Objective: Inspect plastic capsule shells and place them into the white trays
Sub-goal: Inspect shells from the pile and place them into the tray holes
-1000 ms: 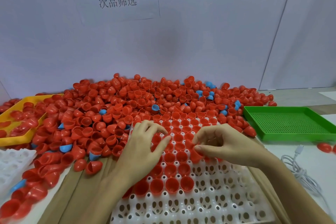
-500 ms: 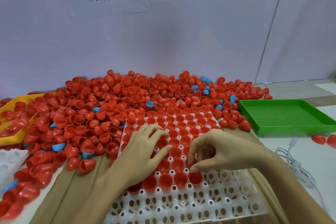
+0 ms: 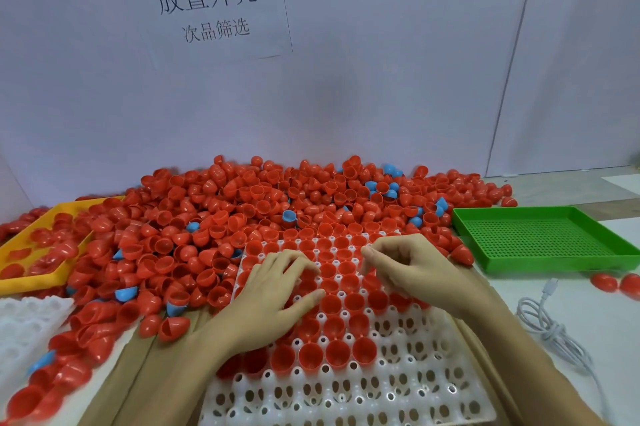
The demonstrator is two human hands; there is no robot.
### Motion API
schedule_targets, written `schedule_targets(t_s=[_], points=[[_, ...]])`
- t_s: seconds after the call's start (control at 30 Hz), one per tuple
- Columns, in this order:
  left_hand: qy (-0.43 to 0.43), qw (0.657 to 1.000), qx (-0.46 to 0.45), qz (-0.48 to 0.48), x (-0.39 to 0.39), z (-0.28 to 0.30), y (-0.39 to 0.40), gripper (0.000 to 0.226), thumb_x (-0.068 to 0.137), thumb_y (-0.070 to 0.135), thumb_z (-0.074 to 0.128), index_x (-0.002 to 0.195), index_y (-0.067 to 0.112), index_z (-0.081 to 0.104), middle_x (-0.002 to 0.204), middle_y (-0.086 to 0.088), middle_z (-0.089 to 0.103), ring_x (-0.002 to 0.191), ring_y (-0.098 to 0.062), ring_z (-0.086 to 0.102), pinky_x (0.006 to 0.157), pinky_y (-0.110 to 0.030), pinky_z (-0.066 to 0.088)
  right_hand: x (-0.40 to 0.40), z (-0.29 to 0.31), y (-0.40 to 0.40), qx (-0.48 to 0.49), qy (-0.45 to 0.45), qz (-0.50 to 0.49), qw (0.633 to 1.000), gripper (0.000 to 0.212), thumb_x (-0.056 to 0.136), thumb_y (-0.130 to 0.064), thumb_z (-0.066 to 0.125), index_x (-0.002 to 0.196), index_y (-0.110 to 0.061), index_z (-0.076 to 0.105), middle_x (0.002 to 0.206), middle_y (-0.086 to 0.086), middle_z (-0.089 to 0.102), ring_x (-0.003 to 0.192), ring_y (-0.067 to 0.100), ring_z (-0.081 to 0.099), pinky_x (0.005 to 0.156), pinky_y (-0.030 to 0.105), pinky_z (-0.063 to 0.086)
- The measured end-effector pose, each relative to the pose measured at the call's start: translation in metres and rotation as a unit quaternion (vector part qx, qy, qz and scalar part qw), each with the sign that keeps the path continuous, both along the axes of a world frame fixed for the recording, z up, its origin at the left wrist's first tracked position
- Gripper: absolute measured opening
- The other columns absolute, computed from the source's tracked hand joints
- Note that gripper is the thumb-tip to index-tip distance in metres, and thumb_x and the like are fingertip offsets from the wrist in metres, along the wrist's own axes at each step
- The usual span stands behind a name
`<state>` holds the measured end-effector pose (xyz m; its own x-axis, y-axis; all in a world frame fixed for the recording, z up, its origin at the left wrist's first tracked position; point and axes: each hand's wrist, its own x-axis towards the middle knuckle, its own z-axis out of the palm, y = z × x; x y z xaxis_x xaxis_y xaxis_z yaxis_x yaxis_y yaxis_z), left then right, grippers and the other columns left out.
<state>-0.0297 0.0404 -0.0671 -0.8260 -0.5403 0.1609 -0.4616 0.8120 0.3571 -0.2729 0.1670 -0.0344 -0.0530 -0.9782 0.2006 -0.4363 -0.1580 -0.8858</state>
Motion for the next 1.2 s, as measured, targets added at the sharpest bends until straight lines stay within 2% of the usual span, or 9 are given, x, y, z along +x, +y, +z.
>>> schedule_targets(t_s=[0.13,0.23,0.3,0.37,0.53,0.7,0.83,1.07,1.2], points=[[0.035,0.993,0.111,0.028,-0.01,0.023,-0.021,0.028,0.102,0.06,0.05,0.107,0.04,0.07,0.112,0.022,0.062,0.106,0.005,0.054,0.094,-0.018,0.041,-0.001,-0.005,-0.004,-0.021,-0.009,-0.025,0.999,0.04,0.103,-0.043,0.058,0.082,-0.015,0.077,0.055,0.0,0.059,0.046,0.011,0.049,0.05,0.015,0.04],[0.087,0.989,0.102,0.06,-0.031,0.036,-0.045,0.026,0.104,0.048,0.056,0.093,0.034,0.075,0.089,0.015,0.073,0.082,-0.001,0.066,0.078,-0.02,0.048,-0.001,-0.008,-0.007,-0.049,-0.028,-0.042,0.998,0.041,0.106,-0.041,0.057,0.079,-0.017,0.076,0.053,0.0,0.057,0.045,0.013,0.048,0.05,0.016,0.04],[0.104,0.99,0.055,0.082,-0.052,0.038,-0.063,0.018,0.105,0.036,0.059,0.098,0.03,0.074,0.087,0.016,0.073,0.082,-0.001,0.066,0.08,-0.02,0.048,-0.002,-0.009,-0.008,-0.067,-0.035,-0.053,0.996,0.041,0.107,-0.04,0.056,0.078,-0.019,0.075,0.052,-0.001,0.057,0.044,0.011,0.048,0.051,0.017,0.041],[0.093,0.991,-0.003,0.097,-0.073,0.036,-0.081,0.014,0.106,0.027,0.058,0.111,0.023,0.07,0.099,0.013,0.069,0.09,-0.003,0.063,0.086,-0.027,0.052,-0.003,-0.01,-0.008,-0.082,-0.037,-0.062,0.994,0.041,0.107,-0.04,0.056,0.077,-0.02,0.075,0.05,-0.002,0.056,0.043,0.01,0.048,0.051,0.018,0.041],[-0.043,0.99,-0.131,0.034,-0.109,0.04,-0.115,0.029,0.106,0.017,0.057,0.133,0.024,0.062,0.123,0.002,0.061,0.114,-0.018,0.058,0.095,-0.041,0.054,-0.005,-0.013,-0.011,-0.098,-0.045,-0.073,0.992,0.045,0.106,-0.045,0.054,0.075,-0.02,0.075,0.048,-0.004,0.055,0.043,0.008,0.049,0.053,0.017,0.041],[-0.149,0.972,-0.183,-0.019,-0.129,0.043,-0.123,0.016,0.099,0.011,0.065,0.108,0.019,0.075,0.112,0.001,0.066,0.108,-0.021,0.062,0.092,-0.042,0.054,-0.009,-0.015,-0.014,-0.106,-0.038,-0.08,0.99,0.045,0.108,-0.041,0.054,0.075,-0.019,0.075,0.048,-0.002,0.056,0.043,0.009,0.05,0.055,0.018,0.043],[-0.066,0.982,-0.178,0.011,-0.121,0.042,-0.126,0.007,0.099,0.019,0.069,0.104,0.015,0.07,0.107,0.001,0.067,0.103,-0.021,0.064,0.088,-0.039,0.053,-0.011,-0.014,-0.012,-0.113,-0.039,-0.088,0.989,0.044,0.108,-0.036,0.055,0.074,-0.016,0.075,0.046,-0.003,0.055,0.041,0.005,0.047,0.053,0.014,0.04],[0.2,0.968,-0.129,0.086,-0.074,0.04,-0.088,0.007,0.095,0.02,0.076,0.094,0.016,0.07,0.092,0.009,0.065,0.082,-0.006,0.061,0.081,-0.026,0.054,-0.013,-0.011,-0.011,-0.117,-0.036,-0.106,0.987,0.043,0.109,-0.032,0.054,0.075,-0.017,0.074,0.048,0.0,0.057,0.043,0.006,0.047,0.053,0.018,0.041],[0.306,0.945,-0.061,0.093,-0.049,0.042,-0.034,0.008,0.093,0.021,0.079,0.091,0.023,0.071,0.091,0.015,0.069,0.088,-0.004,0.067,0.079,-0.014,0.053,-0.009,-0.015,-0.015,-0.119,-0.036,-0.129,0.984,0.007,0.103,-0.029,0.066,0.108,-0.03,0.07,0.069,-0.002,0.068,0.056,0.01,0.064,0.06,0.023,0.053]])
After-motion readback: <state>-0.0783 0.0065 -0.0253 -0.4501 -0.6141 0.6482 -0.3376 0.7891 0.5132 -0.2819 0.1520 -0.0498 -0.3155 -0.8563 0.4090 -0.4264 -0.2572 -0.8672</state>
